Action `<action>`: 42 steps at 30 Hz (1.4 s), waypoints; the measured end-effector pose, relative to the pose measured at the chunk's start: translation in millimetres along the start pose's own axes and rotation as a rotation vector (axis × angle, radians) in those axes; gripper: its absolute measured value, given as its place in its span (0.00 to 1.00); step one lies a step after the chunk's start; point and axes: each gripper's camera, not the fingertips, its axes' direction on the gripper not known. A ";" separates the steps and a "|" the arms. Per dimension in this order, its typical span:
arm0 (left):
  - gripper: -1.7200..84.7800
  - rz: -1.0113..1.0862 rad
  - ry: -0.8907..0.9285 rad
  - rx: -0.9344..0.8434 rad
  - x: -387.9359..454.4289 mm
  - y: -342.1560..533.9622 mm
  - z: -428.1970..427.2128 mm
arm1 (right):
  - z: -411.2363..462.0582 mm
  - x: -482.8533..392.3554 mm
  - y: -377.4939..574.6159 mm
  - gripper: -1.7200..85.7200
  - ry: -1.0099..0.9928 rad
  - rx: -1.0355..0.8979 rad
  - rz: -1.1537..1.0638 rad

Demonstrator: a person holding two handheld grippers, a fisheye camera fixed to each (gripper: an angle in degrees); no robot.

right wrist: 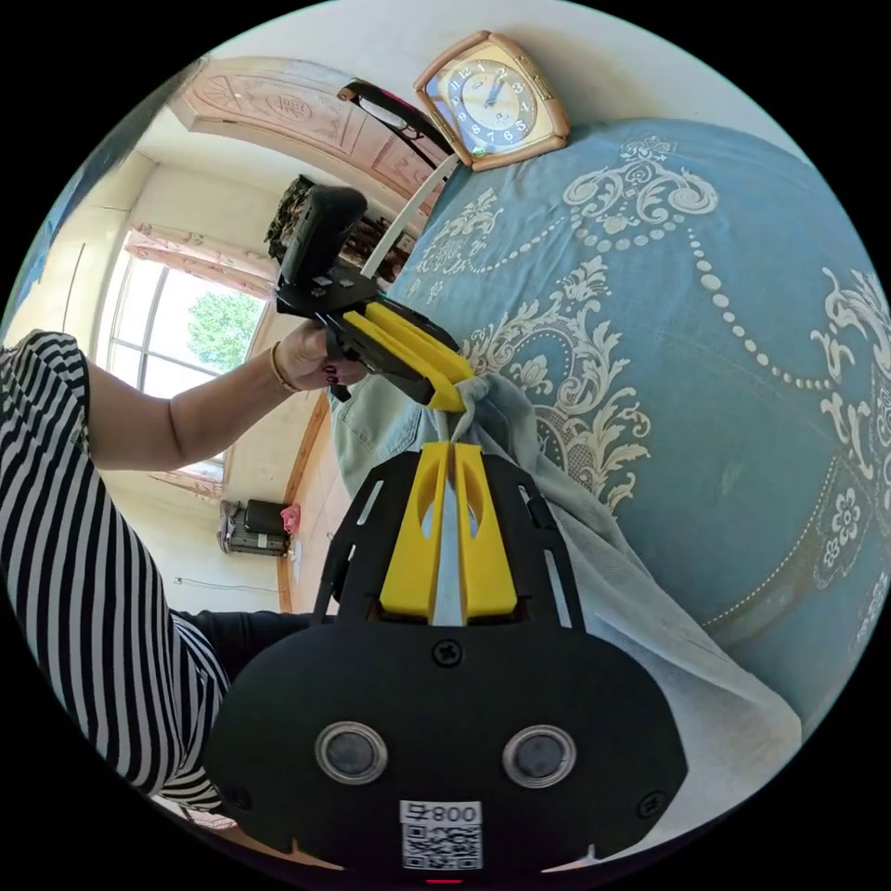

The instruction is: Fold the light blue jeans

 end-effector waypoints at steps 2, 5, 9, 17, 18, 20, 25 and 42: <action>0.08 -0.049 -0.010 0.105 10.2 6.5 -20.0 | -16.2 1.1 -4.0 0.03 0.001 0.060 0.012; 0.07 -0.066 -0.050 0.223 26.7 12.1 -46.0 | -42.0 4.6 -9.7 0.04 0.026 0.150 0.024; 0.06 -0.090 -0.080 0.276 38.9 14.2 -55.6 | -56.9 18.1 -21.5 0.05 0.072 0.181 0.053; 0.05 -0.054 -0.104 0.330 96.3 30.0 -74.3 | -32.5 37.5 -78.2 0.09 -0.090 -0.044 -0.039; 0.05 -0.045 -0.106 0.332 101.7 32.0 -76.4 | -30.0 36.7 -80.8 0.09 -0.108 -0.063 -0.049; 0.05 -0.020 -0.128 0.327 123.4 39.2 -83.5 | -21.3 25.2 -86.4 0.10 -0.120 -0.153 -0.125; 0.04 0.009 -0.145 0.303 161.9 51.1 -91.0 | -12.6 7.6 -86.2 0.13 -0.118 -0.278 -0.190; 0.04 -0.028 -0.251 0.391 219.0 57.6 -128.8 | -17.7 -14.5 -114.0 0.03 0.264 -0.299 -0.224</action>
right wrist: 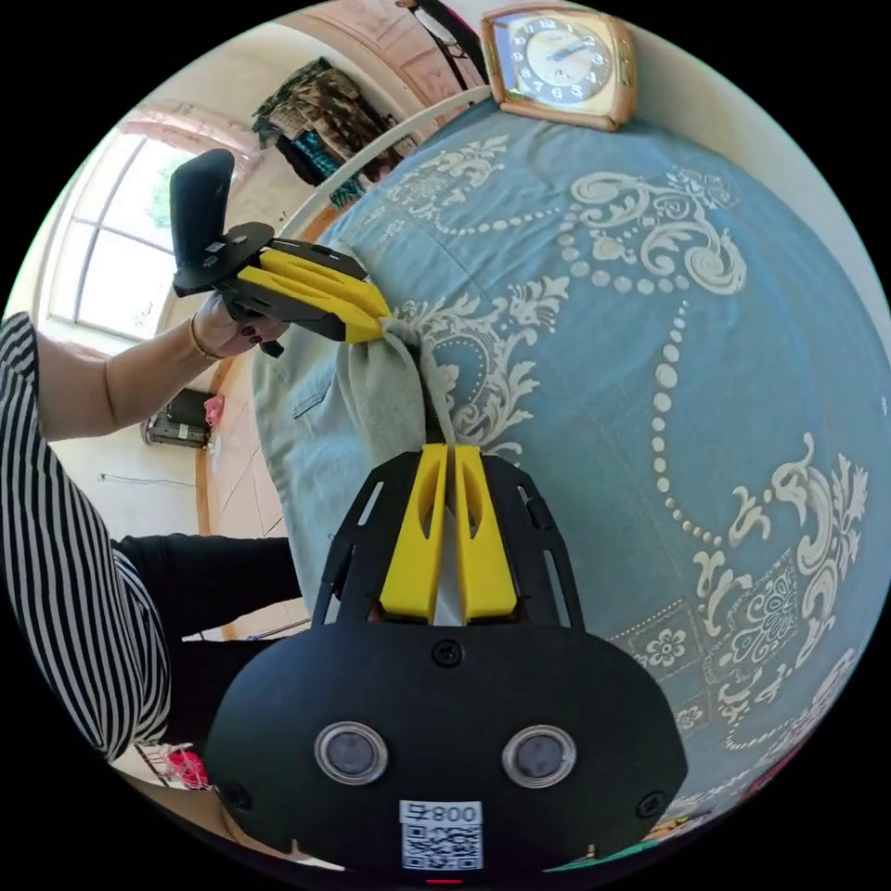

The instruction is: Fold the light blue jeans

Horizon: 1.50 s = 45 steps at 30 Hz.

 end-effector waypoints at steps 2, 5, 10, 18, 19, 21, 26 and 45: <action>0.04 -0.095 -0.038 -0.034 -10.0 0.4 12.5 | 18.6 16.8 -3.7 0.03 -0.011 -0.049 0.083; 0.05 -0.255 -0.035 0.007 -19.4 16.3 -6.8 | 18.9 34.0 -3.5 0.03 -0.125 -0.023 0.146; 0.09 -0.503 -0.209 0.025 -19.5 75.7 -75.1 | 15.4 37.3 -2.0 0.03 -0.151 -0.003 0.163; 0.15 -0.854 -0.330 0.072 -62.3 155.1 -150.7 | 11.6 35.5 -7.4 0.03 -0.118 -0.030 0.171; 0.14 -0.852 -0.304 0.067 -69.7 158.5 -150.7 | 11.2 36.1 -7.4 0.03 -0.118 -0.033 0.176; 0.12 -0.857 -0.228 0.063 -77.0 163.7 -148.2 | 10.6 36.5 -7.5 0.03 -0.114 -0.037 0.180; 0.06 -0.815 -0.286 0.057 -59.0 171.8 -179.9 | 5.9 35.9 -2.7 0.03 -0.098 -0.026 0.190; 0.16 -1.210 -0.243 0.272 -8.8 318.7 -226.1 | -19.6 47.5 45.2 0.03 -0.092 0.208 0.299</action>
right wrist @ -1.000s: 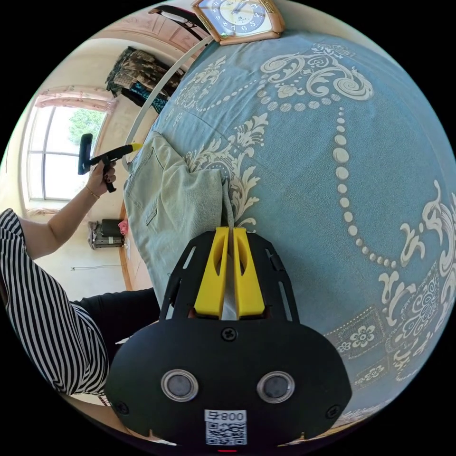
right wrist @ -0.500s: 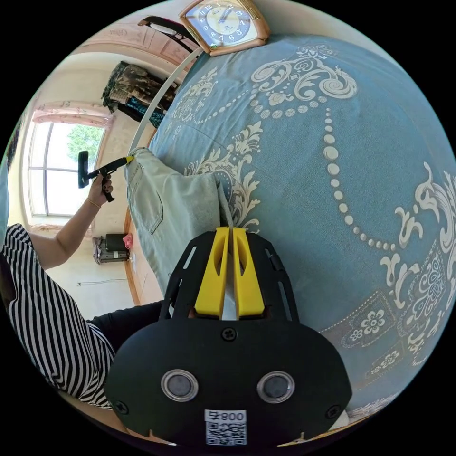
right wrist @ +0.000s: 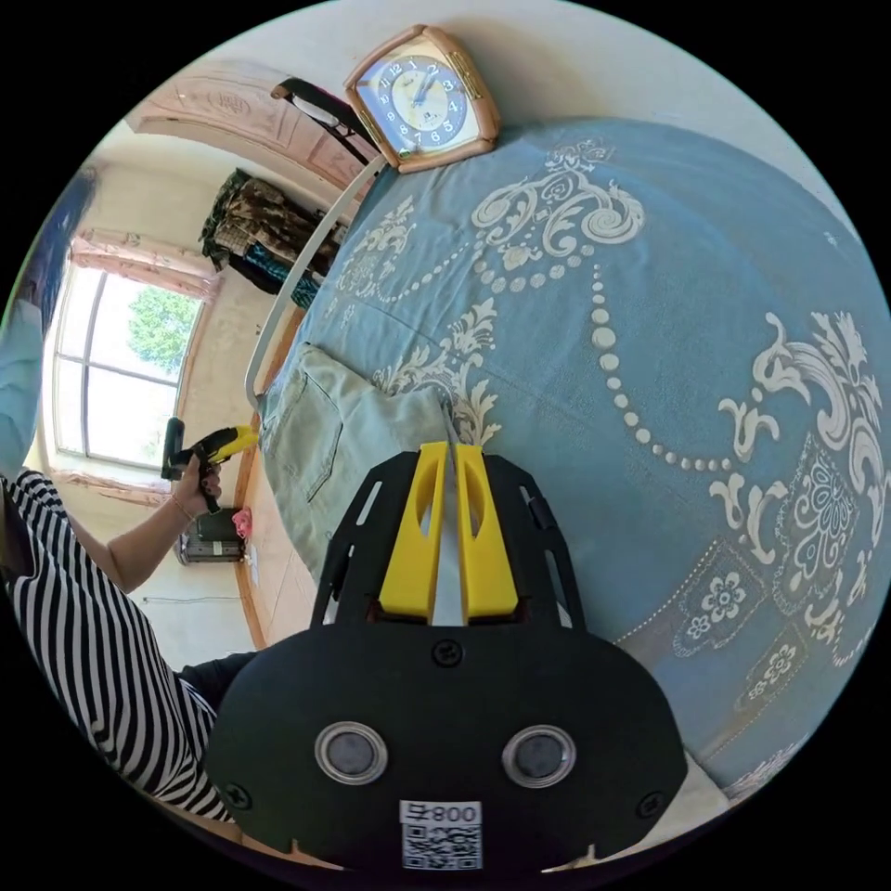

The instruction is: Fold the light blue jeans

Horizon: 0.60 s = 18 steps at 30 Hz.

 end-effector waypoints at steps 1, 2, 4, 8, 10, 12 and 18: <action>0.15 -0.037 0.048 -0.019 -10.4 0.1 8.5 | -2.5 -5.1 1.4 0.03 0.003 0.022 -0.010; 0.13 -0.063 0.104 -0.036 -19.3 -3.7 18.7 | -2.9 -12.2 1.6 0.03 0.001 0.038 -0.028; 0.09 -0.100 0.134 -0.044 -29.9 -11.1 30.2 | 2.1 -24.3 -0.2 0.03 -0.015 0.025 -0.080; 0.06 -0.026 0.084 0.053 -35.5 -19.8 13.7 | 17.1 -34.5 -1.7 0.02 0.003 -0.017 -0.132; 0.06 0.035 0.074 0.093 -38.1 -23.7 7.3 | 16.7 -30.3 1.8 0.02 -0.039 0.003 -0.138; 0.06 0.035 0.027 0.063 -49.8 -30.4 20.3 | 18.2 -24.7 5.5 0.02 -0.082 0.011 -0.142; 0.09 -0.084 0.053 -0.002 -107.5 -42.1 86.4 | 74.5 -20.6 14.7 0.02 0.000 -0.239 -0.220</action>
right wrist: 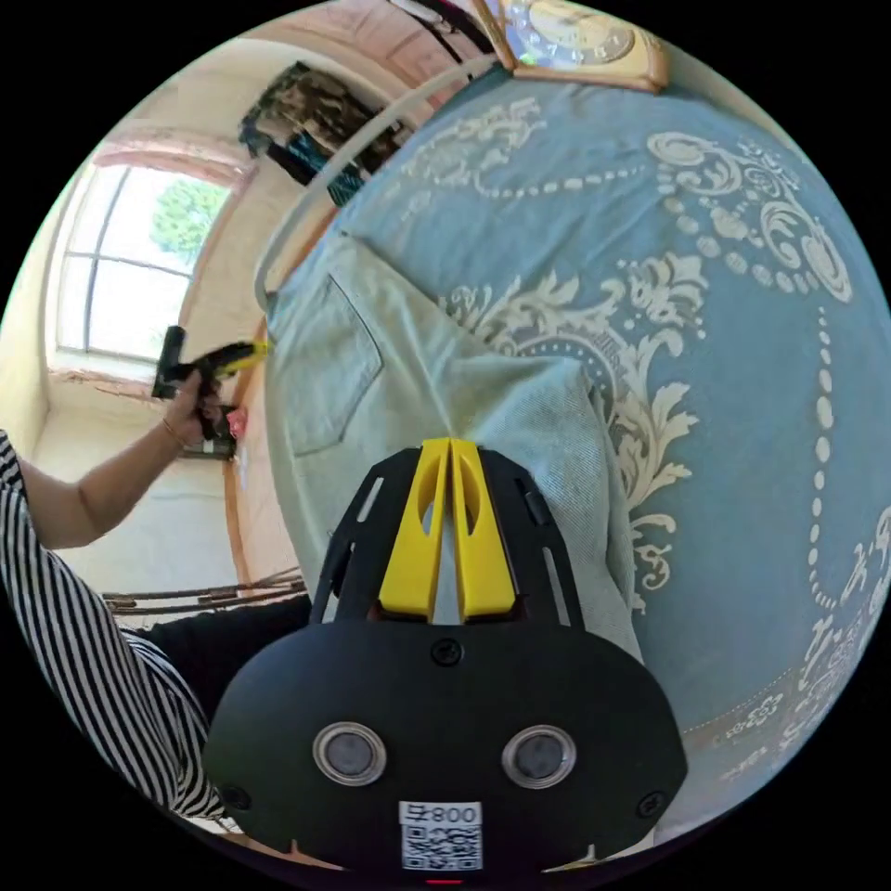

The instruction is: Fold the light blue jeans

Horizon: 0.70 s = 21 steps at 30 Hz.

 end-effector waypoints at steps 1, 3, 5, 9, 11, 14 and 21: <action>0.09 -0.002 -0.058 0.028 -2.6 2.7 -0.2 | 3.3 1.0 6.9 0.02 0.015 0.052 -0.028; 0.09 -0.015 -0.119 0.067 -5.6 5.2 -1.0 | 3.5 6.1 14.2 0.02 -0.004 0.059 -0.031; 0.09 0.056 -0.110 0.114 3.1 0.2 7.5 | 3.1 9.4 21.9 0.02 0.010 0.070 -0.028; 0.10 0.349 0.000 0.073 51.7 -27.5 59.8 | -8.4 8.1 34.5 0.02 0.026 0.092 -0.039; 0.11 0.601 0.154 -0.061 95.9 -44.6 121.6 | -30.1 14.8 51.7 0.02 0.014 0.184 -0.015; 0.13 0.879 0.225 -0.216 143.1 -56.5 201.6 | -51.1 36.1 76.9 0.02 0.015 0.247 0.058; 0.10 1.161 0.037 -0.445 177.6 -74.2 347.8 | -39.1 74.1 124.1 0.02 0.032 0.181 0.165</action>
